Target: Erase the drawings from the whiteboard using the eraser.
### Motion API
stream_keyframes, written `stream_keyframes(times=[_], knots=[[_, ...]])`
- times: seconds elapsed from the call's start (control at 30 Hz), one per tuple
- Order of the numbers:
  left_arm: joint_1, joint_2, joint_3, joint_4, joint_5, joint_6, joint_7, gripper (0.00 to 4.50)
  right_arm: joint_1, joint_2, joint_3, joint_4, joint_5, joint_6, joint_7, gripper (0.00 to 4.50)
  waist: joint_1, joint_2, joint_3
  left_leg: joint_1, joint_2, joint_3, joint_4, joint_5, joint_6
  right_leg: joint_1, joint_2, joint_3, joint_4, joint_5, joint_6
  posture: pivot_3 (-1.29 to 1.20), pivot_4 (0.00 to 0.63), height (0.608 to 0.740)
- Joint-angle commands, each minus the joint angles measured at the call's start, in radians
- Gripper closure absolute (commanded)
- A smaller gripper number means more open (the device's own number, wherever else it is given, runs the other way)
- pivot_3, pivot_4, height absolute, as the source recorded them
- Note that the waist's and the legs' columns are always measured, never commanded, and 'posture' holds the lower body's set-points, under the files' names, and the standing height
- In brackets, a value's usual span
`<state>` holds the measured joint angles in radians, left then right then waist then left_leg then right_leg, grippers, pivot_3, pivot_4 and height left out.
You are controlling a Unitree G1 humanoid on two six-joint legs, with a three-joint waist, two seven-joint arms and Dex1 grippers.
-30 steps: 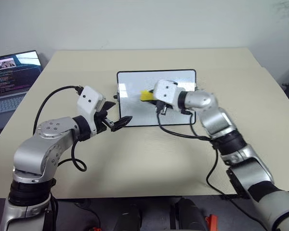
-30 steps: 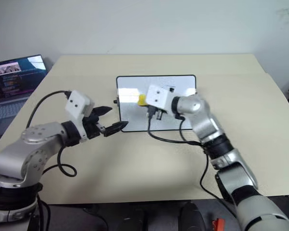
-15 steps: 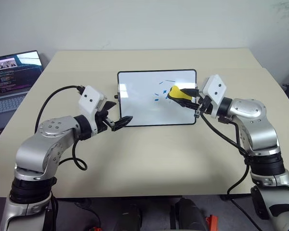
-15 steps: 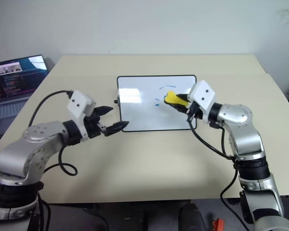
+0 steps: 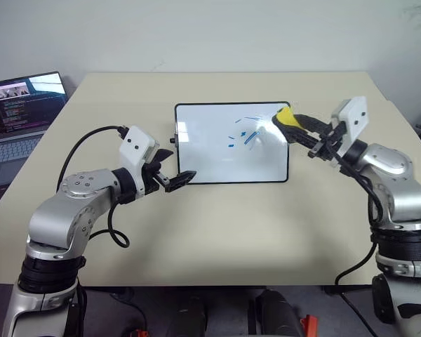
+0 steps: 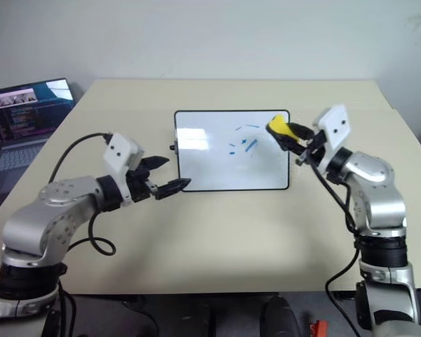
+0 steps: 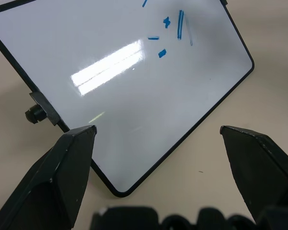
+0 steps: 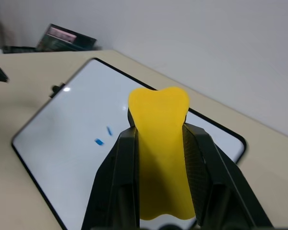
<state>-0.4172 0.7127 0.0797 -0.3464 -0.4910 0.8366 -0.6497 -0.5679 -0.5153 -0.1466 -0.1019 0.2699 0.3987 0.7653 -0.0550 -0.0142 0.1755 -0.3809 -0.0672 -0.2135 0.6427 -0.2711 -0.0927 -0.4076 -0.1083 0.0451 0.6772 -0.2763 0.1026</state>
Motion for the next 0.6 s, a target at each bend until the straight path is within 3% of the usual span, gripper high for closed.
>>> stream_keyframes(times=[0.03, 0.3, 0.6], knots=[[-0.008, 0.011, 0.023, -0.017, -0.004, -0.018, -0.010, 0.00, 0.010, -0.018, -0.019, -0.032, 0.028, -0.033, 0.003, 3.54, -0.002, 0.000, 0.000, 0.000, 0.000, 0.000, 0.000, 0.000, 0.000, 0.000, 0.000, 0.000, 0.000, 0.000, 0.000, 0.00, 0.150, 0.740], [-0.010, 0.019, 0.015, -0.001, 0.013, -0.030, -0.027, 0.00, 0.088, -0.111, 0.105, -0.014, -0.104, -0.153, 0.044, 3.54, 0.000, 0.000, 0.000, 0.000, 0.000, 0.001, 0.000, 0.000, 0.000, 0.000, 0.000, 0.000, 0.000, 0.000, 0.000, 0.00, 0.150, 0.740], [0.002, 0.033, 0.016, -0.005, 0.021, -0.035, -0.031, 0.00, 0.079, -0.166, 0.115, 0.054, -0.133, -0.219, 0.066, 3.54, 0.000, -0.001, 0.001, 0.000, 0.001, 0.001, 0.000, 0.000, 0.000, 0.001, 0.000, 0.000, -0.001, 0.000, 0.000, 0.00, 0.150, 0.740]])
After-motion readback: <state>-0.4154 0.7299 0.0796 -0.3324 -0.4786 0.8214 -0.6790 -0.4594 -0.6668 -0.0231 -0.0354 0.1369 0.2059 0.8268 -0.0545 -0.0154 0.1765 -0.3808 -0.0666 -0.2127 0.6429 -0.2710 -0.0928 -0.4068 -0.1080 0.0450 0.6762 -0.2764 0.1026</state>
